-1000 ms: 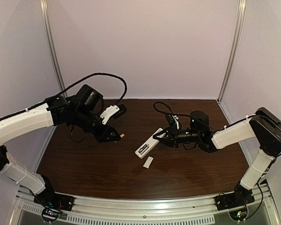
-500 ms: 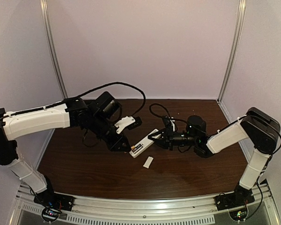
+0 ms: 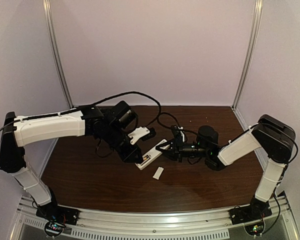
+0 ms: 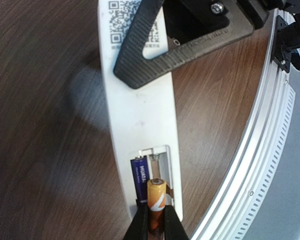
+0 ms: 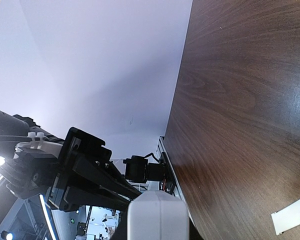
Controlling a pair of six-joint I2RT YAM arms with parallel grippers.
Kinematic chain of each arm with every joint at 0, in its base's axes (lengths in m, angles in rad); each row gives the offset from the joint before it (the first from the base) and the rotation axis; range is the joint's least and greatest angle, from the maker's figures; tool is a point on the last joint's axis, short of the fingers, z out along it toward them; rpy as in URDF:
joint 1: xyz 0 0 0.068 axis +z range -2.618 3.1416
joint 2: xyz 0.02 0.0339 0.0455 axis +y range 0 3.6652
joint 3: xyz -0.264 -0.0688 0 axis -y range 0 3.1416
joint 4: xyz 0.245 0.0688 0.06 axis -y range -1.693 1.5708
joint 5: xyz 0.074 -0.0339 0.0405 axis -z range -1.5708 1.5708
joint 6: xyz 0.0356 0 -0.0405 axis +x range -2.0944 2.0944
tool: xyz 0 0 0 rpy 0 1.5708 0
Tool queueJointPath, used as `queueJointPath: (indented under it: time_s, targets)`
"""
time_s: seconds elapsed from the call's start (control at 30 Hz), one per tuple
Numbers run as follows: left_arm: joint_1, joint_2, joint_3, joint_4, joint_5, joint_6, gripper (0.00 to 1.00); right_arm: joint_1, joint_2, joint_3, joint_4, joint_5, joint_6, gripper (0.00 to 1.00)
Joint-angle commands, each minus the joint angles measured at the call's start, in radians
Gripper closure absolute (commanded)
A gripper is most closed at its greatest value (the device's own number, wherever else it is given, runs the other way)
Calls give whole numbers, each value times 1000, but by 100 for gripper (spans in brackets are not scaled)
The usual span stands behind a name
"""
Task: Load the batteries into the remote control
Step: Place the battery in the battery compartment.
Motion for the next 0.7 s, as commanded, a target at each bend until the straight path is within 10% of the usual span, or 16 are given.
queueJointPath:
  time_s: [0.0, 0.67]
  targets:
    - [-4, 17, 28, -15, -14, -1, 100, 6, 7, 5, 56, 14, 14, 100]
    - [-4, 60, 45, -34, -24, -7, 96, 12, 16, 23, 44, 21, 20, 100]
